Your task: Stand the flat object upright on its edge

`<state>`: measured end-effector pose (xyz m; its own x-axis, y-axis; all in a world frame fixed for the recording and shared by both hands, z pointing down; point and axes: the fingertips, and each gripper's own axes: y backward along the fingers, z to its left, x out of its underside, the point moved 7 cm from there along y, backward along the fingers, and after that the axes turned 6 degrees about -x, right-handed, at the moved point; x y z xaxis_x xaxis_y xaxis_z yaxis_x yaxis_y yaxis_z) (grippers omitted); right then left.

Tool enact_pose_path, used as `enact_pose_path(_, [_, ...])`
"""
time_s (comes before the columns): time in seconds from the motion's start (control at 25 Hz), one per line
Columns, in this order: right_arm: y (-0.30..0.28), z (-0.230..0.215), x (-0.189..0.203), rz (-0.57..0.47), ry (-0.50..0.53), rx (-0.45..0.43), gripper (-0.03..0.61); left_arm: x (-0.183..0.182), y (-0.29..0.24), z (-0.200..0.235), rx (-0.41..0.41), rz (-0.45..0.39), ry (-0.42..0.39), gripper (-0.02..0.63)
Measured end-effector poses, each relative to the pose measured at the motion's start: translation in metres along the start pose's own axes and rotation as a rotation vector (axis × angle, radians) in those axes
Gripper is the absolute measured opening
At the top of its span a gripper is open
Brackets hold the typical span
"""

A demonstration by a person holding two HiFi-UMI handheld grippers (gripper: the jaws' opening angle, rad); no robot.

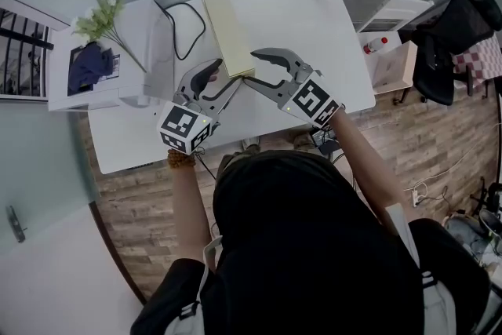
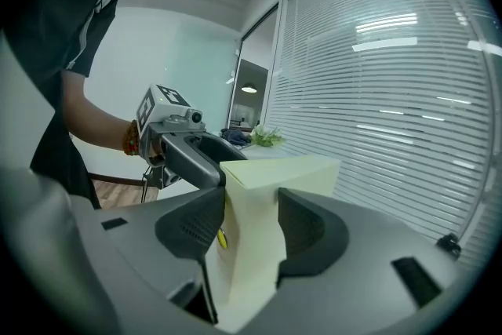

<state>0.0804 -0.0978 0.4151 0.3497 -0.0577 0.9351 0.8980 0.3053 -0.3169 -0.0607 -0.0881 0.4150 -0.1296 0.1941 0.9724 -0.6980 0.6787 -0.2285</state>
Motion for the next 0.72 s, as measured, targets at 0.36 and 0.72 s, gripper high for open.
enact_pose_path(0.36, [0.027,-0.002,0.000,-0.071,-0.090,0.011,0.201,-0.010,0.018,-0.011,-0.104,-0.145,0.116,0.230])
enact_pose_path(0.72, [0.061,0.011,-0.069,-0.354,-0.108,0.183,0.130,-0.065,0.038,-0.040,-0.349,-0.263,0.060,0.079])
